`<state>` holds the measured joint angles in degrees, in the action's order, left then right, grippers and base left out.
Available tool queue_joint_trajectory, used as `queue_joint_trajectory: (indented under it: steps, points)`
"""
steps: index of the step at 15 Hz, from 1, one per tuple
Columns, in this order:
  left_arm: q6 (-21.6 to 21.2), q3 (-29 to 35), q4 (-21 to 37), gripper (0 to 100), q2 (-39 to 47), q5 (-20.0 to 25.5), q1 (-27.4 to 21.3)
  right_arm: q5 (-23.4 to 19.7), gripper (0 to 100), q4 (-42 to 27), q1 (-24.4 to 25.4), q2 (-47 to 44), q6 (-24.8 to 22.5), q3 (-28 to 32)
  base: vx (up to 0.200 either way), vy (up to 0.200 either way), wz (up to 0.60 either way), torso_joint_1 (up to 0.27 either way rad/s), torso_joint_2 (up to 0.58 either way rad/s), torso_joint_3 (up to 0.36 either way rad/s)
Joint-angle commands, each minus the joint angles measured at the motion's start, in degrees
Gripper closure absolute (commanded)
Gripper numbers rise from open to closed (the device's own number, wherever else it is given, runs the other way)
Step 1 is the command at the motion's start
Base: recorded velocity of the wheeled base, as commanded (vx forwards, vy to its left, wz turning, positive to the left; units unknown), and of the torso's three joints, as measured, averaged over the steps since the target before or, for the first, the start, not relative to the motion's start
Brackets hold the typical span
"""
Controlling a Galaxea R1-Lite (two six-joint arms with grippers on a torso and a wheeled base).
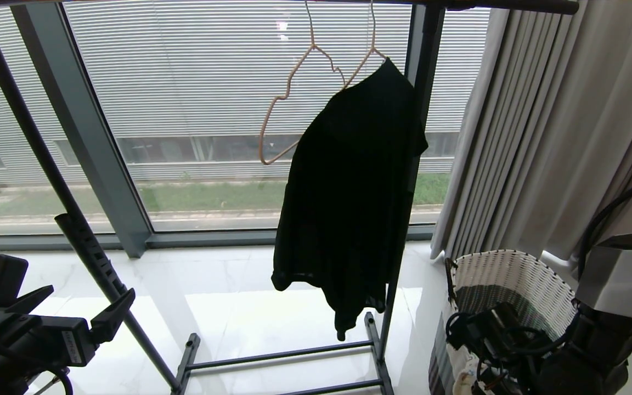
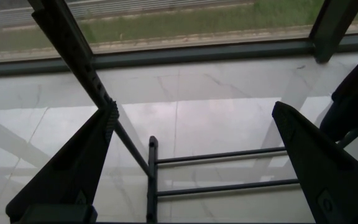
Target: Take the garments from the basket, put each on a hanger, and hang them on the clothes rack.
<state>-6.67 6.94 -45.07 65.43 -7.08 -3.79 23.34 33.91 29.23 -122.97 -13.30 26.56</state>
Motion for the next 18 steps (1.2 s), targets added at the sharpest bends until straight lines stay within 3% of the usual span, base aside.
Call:
queue_joint_trajectory:
  steps: [1,5,6,10,14,16,18]
  points:
    - [0.0,0.0,0.0,0,-0.1,-0.1,0.0,-0.1,0,0.1,-0.1,-1.0,0.0,0.0,0.0,0.0,0.0,0.0,0.0,0.0]
    - [0.0,0.0,0.0,0,-0.3,-0.2,0.0,-0.2,0,1.7,-0.4,-1.5,0.0,0.0,0.0,0.0,0.0,0.0,0.0,0.0]
    - [0.0,0.0,0.0,0,-0.3,-0.2,0.0,-0.8,100,2.6,-0.6,-1.7,0.0,0.0,0.0,0.0,0.0,0.0,0.0,0.0]
    - [0.1,0.0,0.0,0,-0.3,-0.2,0.0,-2.0,100,3.4,-0.8,-1.8,-0.1,0.0,0.0,0.0,0.0,0.0,0.0,0.0]
    - [0.0,0.1,0.0,0,-0.3,-0.3,0.0,-3.7,100,3.1,-0.7,4.1,-0.2,0.9,0.0,0.0,0.0,0.0,0.0,0.0]
    - [0.0,0.5,-0.1,0,-0.4,-1.1,0.1,-4.2,100,-4.6,-0.7,11.7,-0.3,6.7,0.0,0.0,0.0,0.0,0.0,0.0]
    - [-2.2,0.4,-0.1,0,-0.7,-2.0,0.1,-6.7,100,-18.4,-0.7,18.0,-0.2,17.3,-0.2,0.0,0.0,0.005,0.0,0.005]
